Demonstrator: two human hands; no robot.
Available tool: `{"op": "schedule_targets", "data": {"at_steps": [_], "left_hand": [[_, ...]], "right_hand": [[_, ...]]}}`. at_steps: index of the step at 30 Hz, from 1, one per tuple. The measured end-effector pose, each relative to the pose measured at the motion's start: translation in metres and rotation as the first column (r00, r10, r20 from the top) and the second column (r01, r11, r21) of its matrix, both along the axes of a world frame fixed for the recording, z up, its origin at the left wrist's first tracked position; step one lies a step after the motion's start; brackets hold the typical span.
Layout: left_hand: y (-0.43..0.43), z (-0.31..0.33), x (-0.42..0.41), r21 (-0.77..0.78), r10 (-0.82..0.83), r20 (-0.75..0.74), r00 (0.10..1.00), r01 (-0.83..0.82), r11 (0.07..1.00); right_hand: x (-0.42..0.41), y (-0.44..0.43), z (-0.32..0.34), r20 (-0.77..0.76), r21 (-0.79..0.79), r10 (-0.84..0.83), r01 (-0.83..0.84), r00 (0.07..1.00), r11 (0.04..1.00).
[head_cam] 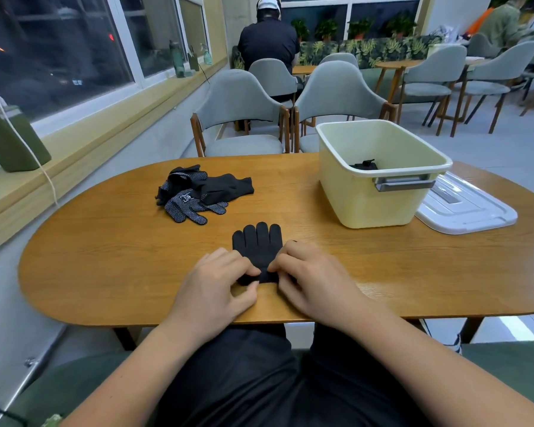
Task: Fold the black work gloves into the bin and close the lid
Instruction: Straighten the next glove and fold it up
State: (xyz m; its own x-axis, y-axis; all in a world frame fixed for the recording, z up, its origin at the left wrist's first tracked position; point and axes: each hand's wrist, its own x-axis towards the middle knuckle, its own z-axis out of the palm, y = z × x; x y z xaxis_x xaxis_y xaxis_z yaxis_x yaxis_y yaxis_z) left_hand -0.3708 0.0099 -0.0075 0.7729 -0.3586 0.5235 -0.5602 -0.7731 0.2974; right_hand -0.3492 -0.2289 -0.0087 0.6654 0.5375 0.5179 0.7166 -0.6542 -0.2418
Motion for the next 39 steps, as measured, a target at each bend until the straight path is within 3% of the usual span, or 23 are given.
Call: {"op": "schedule_targets", "data": {"at_steps": [8, 19, 39], "left_hand": [[0.002, 0.000, 0.005, -0.064, 0.038, -0.099, 0.994, -0.045, 0.997], [0.001, 0.006, 0.000, -0.096, -0.035, -0.156, 0.987, 0.020, 0.995], [-0.003, 0.002, 0.011, -0.111, 0.097, -0.170, 0.981, -0.117, 0.987]], "right_hand": [[0.003, 0.001, -0.003, -0.017, 0.001, -0.046, 0.046, 0.999, 0.999], [0.007, -0.007, 0.001, -0.241, 0.085, 0.047, -0.027, 0.969, 0.996], [0.023, 0.006, 0.002, -0.221, -0.014, -0.125, 0.125, 0.967, 0.992]]}}
